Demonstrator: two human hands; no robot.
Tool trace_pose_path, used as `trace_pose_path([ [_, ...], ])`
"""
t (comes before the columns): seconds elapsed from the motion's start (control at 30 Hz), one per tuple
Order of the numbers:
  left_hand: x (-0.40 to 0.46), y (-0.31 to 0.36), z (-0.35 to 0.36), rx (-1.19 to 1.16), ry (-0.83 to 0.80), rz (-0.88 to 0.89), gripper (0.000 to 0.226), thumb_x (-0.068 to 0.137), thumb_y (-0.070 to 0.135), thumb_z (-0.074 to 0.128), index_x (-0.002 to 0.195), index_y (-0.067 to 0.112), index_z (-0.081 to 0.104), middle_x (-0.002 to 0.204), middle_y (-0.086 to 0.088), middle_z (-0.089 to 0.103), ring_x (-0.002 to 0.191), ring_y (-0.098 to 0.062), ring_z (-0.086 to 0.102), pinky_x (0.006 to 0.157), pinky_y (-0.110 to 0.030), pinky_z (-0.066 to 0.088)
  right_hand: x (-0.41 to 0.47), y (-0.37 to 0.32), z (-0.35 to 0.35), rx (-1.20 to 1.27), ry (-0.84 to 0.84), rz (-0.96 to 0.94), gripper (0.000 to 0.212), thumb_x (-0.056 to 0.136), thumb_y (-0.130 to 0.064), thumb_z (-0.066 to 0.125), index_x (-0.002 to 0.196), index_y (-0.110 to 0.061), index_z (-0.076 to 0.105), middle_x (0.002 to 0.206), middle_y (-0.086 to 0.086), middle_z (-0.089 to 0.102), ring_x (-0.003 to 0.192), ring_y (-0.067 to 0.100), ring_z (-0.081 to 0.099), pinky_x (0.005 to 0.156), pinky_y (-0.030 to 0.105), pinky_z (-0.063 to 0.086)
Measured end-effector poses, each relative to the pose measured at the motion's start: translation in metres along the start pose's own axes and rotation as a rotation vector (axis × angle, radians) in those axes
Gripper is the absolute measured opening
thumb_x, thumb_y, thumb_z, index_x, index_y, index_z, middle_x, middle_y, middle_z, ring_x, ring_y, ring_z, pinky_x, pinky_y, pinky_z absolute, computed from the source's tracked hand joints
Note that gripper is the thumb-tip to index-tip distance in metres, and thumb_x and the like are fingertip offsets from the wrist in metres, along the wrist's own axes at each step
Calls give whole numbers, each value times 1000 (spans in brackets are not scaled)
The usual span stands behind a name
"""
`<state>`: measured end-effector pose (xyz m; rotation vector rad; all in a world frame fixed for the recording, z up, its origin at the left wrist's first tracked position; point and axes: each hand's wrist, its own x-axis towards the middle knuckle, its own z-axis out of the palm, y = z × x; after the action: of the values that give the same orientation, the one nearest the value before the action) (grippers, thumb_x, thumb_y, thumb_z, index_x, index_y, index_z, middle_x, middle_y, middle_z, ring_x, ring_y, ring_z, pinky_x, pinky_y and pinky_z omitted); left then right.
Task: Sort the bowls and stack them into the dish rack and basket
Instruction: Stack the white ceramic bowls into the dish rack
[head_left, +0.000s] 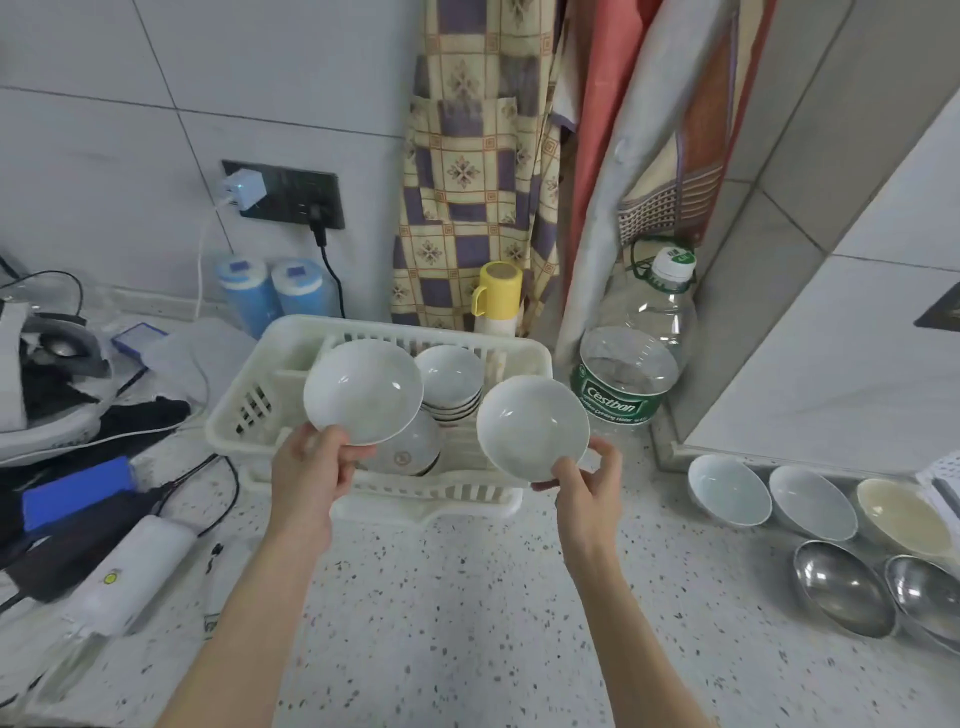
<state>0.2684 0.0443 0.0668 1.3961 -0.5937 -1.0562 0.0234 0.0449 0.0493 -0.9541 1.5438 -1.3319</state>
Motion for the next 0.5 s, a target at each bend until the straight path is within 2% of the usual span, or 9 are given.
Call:
trace_pose_path([
  [0.1, 18, 6, -26, -5, 29, 19, 25, 85, 7, 53, 108, 13, 59, 74, -14, 76, 40, -5, 38, 36, -13, 32, 2, -4, 32, -18, -62, 6, 38, 79, -23, 53, 116, -27, 46, 85, -7, 67, 66, 11, 71, 61, 28, 42],
  [0.23, 42, 10, -47, -4, 32, 57, 24, 84, 6, 51, 104, 18, 60, 74, -10, 77, 38, -3, 39, 36, -13, 35, 11, -3, 70, -119, -97, 3, 31, 87, -20, 51, 117, -26, 53, 72, -9, 72, 65, 8, 71, 58, 29, 43],
  [0.3, 52, 9, -52, -5, 23, 80, 26, 84, 7, 52, 102, 22, 62, 72, -6, 77, 40, -3, 45, 39, -13, 39, 16, 0, 84, -209, -119, -21, 34, 89, -21, 49, 122, -25, 55, 68, -2, 73, 63, 3, 69, 56, 26, 42],
  [0.37, 62, 9, -54, 7, 11, 116, 27, 83, 8, 53, 103, 24, 63, 67, -2, 75, 45, -3, 51, 41, -13, 41, 21, 2, 95, -308, -137, -46, 36, 89, -22, 48, 124, -23, 57, 63, -2, 72, 63, 1, 68, 55, 26, 42],
  [0.5, 85, 9, -53, 107, -3, 167, 30, 83, 11, 51, 111, 19, 61, 68, 1, 74, 50, -4, 56, 46, -17, 45, 33, 2, 113, -507, -196, -93, 41, 91, -27, 45, 131, -27, 55, 59, -7, 70, 68, 4, 66, 55, 27, 44],
])
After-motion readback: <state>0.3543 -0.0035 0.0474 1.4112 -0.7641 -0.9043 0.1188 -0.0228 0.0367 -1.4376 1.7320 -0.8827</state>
